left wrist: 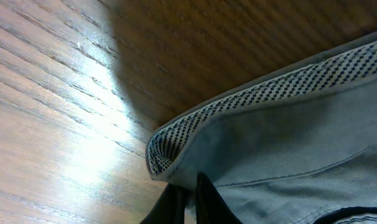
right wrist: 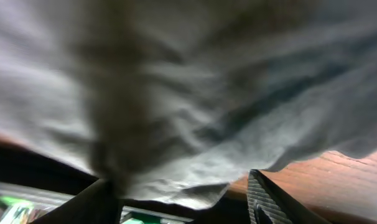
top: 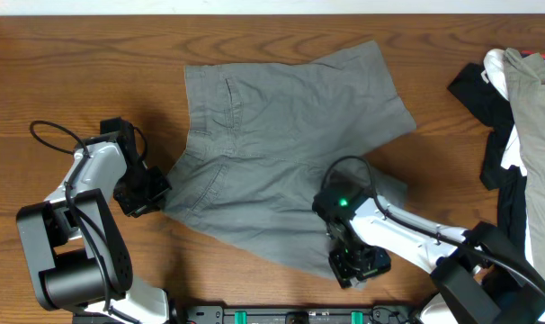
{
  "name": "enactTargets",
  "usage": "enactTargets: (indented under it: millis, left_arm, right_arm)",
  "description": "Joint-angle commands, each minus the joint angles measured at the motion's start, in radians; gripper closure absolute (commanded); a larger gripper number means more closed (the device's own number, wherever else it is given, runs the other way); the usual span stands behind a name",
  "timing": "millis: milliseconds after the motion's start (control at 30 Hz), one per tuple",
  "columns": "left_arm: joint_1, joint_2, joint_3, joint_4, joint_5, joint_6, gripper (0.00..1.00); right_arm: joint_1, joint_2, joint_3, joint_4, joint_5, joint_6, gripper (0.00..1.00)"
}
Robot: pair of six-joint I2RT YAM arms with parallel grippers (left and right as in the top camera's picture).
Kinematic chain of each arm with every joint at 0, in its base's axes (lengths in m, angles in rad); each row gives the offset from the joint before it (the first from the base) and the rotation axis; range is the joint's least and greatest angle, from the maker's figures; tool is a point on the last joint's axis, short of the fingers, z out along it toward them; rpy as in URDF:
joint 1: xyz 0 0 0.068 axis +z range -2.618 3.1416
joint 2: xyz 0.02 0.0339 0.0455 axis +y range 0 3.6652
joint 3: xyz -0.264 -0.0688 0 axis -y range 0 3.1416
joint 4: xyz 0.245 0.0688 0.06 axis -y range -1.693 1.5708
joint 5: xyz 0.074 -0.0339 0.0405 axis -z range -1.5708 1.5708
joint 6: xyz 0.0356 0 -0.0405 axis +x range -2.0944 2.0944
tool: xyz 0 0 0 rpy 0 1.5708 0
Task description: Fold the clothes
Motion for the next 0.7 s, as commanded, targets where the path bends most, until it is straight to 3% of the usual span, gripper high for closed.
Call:
enactTargets:
  millis: [0,333,400,467,500,667]
  left_arm:
    - [0.005,0.004,-0.006,0.002,-0.012,0.006,0.92]
    - [0.005,0.004,-0.006,0.004,-0.012,0.006,0.92]
    - [0.005,0.004,-0.006,0.004,-0.012,0.006,0.92]
    - [0.005,0.004,-0.006,0.004,-0.011,0.006,0.92]
    - [0.005,0.004,-0.006,0.004,-0.011,0.006,0.92]
    - [0.005,0.003,-0.006,-0.003,-0.012,0.006,0.92]
  right_arm:
    - [0.005,-0.001,-0.021,0.010,0.056,0.076,0.38]
    - [-0.001,-0.002,-0.013,0.003,0.079,0.143,0.42]
    - [0.000,-0.002,-0.011,0.002,0.064,0.142,0.54]
    - [0.002,-0.004,-0.010,-0.006,0.050,0.121,0.75]
    - [0.002,-0.008,-0.010,-0.008,0.045,0.105,0.81]
    - [0.002,-0.092,-0.010,-0.017,0.035,0.062,0.93]
